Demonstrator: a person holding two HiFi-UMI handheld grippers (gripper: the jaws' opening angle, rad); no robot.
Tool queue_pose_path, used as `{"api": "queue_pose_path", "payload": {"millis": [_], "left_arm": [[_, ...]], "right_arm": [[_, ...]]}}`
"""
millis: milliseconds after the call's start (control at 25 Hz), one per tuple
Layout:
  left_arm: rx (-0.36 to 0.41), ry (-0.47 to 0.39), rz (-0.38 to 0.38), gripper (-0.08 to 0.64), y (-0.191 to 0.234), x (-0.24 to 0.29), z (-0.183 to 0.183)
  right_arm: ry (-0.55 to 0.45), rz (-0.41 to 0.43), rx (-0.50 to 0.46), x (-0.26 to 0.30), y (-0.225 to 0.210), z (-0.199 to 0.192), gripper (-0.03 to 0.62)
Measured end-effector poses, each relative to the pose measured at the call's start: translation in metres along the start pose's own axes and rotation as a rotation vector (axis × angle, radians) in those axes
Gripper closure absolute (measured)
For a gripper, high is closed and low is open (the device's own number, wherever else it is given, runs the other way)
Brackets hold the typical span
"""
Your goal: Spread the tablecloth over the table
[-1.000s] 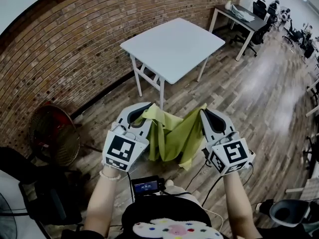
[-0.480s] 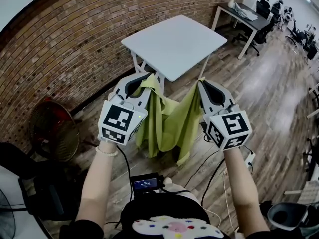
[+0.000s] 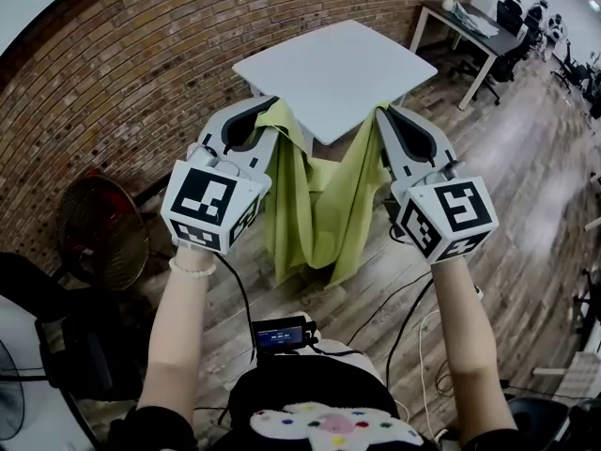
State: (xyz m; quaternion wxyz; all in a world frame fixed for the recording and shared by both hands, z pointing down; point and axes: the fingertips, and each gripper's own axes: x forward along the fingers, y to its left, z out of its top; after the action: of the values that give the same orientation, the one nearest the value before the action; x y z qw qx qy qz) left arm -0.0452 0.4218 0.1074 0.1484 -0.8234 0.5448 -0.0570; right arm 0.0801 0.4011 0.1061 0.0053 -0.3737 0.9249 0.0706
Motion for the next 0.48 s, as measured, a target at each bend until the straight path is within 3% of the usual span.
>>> {"api": "queue_pose_path", "payload": {"millis": [480], "left_arm": [[-0.001,-0.01,0.015,0.545,0.032,0.044,-0.022]], "right_arm": [[-0.001,0.003,-0.057,0.041,-0.032,-0.011,0.558]]}}
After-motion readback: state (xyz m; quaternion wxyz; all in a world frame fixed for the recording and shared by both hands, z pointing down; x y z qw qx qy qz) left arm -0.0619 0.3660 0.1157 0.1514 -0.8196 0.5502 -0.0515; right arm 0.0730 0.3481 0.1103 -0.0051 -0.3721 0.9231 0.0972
